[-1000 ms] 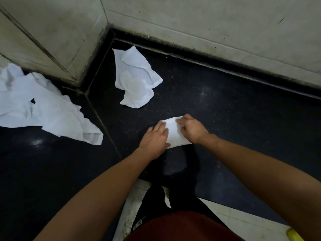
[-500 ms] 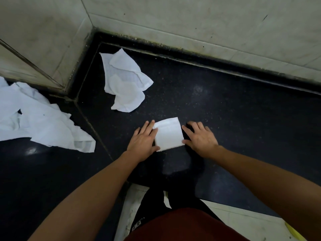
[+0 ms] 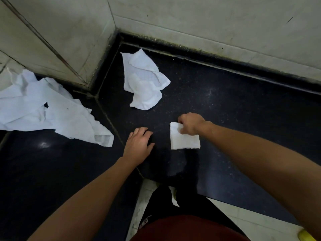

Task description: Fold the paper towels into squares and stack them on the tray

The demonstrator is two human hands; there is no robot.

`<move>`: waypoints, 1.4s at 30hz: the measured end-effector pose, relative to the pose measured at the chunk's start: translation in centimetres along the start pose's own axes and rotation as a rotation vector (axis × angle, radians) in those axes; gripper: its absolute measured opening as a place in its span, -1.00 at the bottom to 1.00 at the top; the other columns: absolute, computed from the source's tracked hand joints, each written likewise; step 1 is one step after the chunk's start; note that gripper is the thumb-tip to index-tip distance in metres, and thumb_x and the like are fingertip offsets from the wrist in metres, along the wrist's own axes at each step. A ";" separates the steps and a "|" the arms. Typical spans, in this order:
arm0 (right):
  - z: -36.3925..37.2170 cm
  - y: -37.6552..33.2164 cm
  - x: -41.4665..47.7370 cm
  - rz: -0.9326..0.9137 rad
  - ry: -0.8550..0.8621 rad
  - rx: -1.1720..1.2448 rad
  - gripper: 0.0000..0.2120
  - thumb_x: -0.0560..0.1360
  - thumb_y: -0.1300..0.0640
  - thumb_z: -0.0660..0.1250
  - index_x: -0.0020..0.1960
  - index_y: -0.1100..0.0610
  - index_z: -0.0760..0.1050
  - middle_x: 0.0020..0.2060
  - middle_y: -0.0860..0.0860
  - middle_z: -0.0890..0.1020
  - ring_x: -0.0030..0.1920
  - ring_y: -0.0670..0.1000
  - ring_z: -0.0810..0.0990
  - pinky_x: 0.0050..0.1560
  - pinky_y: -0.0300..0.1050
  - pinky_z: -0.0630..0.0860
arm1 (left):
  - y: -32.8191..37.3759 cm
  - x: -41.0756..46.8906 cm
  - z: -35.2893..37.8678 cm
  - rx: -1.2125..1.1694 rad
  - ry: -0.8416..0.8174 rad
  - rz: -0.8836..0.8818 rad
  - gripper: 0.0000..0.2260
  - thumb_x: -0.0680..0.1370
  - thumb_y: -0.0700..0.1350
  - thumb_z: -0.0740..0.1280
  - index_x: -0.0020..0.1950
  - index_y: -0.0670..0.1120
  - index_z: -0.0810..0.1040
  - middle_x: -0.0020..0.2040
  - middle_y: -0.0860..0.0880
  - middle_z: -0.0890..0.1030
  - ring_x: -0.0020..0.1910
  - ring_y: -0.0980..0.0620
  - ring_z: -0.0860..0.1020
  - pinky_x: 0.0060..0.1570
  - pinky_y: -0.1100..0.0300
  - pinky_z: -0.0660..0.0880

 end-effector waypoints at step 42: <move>24.2 42.2 -67.9 1.005 0.714 0.289 -0.75 0.64 -0.02 0.08 0.07 0.14 0.41 0.08 0.09 0.57 0.08 0.18 0.54 -0.12 -0.01 0.36 | 71.8 -11.2 14.7 0.296 -0.166 1.186 -0.69 0.58 0.01 0.24 0.28 -0.05 0.47 0.17 -0.05 0.54 0.12 -0.11 0.54 0.01 0.04 0.47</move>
Point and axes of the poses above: each hand's wrist, its own x-axis towards the middle knuckle, its own z-axis out of the palm, y = z × x, the point moved 4 cm from there along x, towards the middle knuckle
